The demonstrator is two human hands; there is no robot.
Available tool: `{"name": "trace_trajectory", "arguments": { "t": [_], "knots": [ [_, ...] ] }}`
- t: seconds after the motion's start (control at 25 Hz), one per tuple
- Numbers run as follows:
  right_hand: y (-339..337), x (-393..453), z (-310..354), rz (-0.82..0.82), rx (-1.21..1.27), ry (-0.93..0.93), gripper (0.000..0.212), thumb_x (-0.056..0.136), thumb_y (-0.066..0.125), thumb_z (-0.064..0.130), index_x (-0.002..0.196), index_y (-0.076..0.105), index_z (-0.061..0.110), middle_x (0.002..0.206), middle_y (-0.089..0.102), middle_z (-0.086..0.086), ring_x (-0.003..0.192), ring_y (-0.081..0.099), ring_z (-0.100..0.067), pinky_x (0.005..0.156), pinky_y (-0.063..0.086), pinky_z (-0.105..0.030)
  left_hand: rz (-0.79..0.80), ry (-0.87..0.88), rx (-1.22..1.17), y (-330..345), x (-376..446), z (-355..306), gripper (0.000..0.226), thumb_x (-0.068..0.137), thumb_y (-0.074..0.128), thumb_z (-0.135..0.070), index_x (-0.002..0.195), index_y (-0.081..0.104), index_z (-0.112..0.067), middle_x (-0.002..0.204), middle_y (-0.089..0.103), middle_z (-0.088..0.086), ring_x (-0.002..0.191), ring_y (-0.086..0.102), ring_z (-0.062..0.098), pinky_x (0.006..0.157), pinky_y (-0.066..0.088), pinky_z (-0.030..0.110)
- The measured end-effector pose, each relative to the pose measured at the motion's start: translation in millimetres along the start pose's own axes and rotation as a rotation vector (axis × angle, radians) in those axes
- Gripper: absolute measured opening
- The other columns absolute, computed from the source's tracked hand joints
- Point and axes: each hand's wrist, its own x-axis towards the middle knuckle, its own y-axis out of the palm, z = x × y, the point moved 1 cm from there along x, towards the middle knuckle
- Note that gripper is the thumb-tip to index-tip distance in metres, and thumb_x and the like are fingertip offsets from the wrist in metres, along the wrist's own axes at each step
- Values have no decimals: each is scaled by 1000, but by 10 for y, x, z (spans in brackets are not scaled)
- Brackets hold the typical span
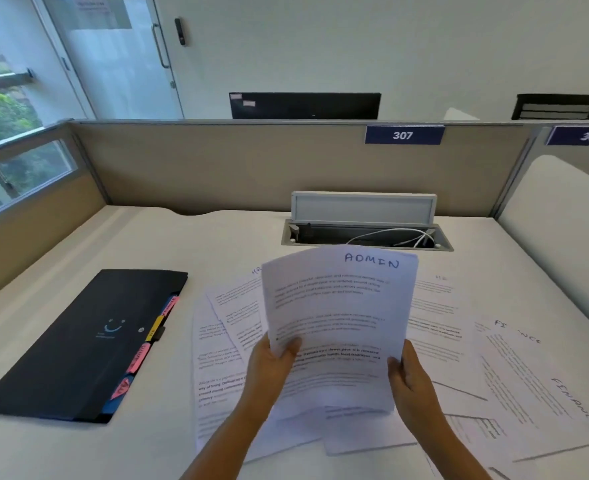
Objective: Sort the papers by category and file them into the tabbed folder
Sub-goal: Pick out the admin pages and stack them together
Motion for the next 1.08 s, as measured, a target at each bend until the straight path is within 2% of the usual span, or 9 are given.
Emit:
{"name": "trace_trajectory", "arguments": {
  "t": [0.16,0.24,0.32,0.44,0.56,0.64,0.72,0.88,1.08],
  "knots": [
    [46,-56,-290,113,-164,149,33,96,35,8,128,42,12,115,56,-7,101,54,-22,80,45,-23,73,-13,212,-17,-3,402,29,93,49,-17,122,51,-17,114,61,-5,107,58,14,76,43,5],
    [37,-30,-185,148,-159,151,28,96,35,5,119,46,17,108,58,-5,96,56,-19,68,43,-15,67,-8,201,-66,3,399,30,94,45,-15,124,49,-17,113,58,-8,110,56,12,79,43,8],
    [44,-1,-35,199,-116,136,30,95,36,4,111,47,26,106,59,1,94,56,-9,67,44,-14,37,-26,131,-156,28,341,29,95,44,-14,123,49,-17,109,58,-8,105,56,11,72,45,5],
    [157,3,129,339,-1,187,36,96,37,6,104,49,39,106,62,11,98,58,-6,77,52,-28,19,-32,82,-372,74,316,26,95,44,-13,120,50,-16,106,59,-7,99,56,10,66,48,5],
    [370,-23,141,436,154,349,35,95,40,4,109,54,33,108,65,6,101,62,-19,78,56,-34,-27,-46,161,-684,109,371,16,95,45,-16,107,54,-18,101,63,-5,91,61,11,69,51,14],
    [514,-52,84,447,264,454,34,94,41,0,113,56,23,108,68,0,102,63,-25,75,56,-34,-96,-52,211,-935,108,430,10,93,48,-17,93,56,-22,94,67,-4,86,64,14,69,52,19],
    [647,-68,-2,422,335,540,34,93,41,-4,116,55,17,103,71,-1,101,63,-29,76,55,-35,-199,-59,229,-1258,76,514,16,91,52,-14,85,55,-28,88,66,-6,85,64,12,67,47,13],
    [802,-57,-133,349,356,622,37,91,38,-9,118,53,11,85,75,-1,94,61,-33,79,49,-36,-523,11,698,-2052,55,784,13,87,55,-9,97,60,-16,98,64,1,93,58,19,74,48,26],
    [938,-91,-52,311,358,672,35,92,36,-9,119,50,9,93,66,-12,91,56,-34,77,44,-34,-366,-424,997,-2594,276,1022,57,83,60,-40,130,42,-15,137,45,9,129,36,29,106,34,49]
  ]
}}
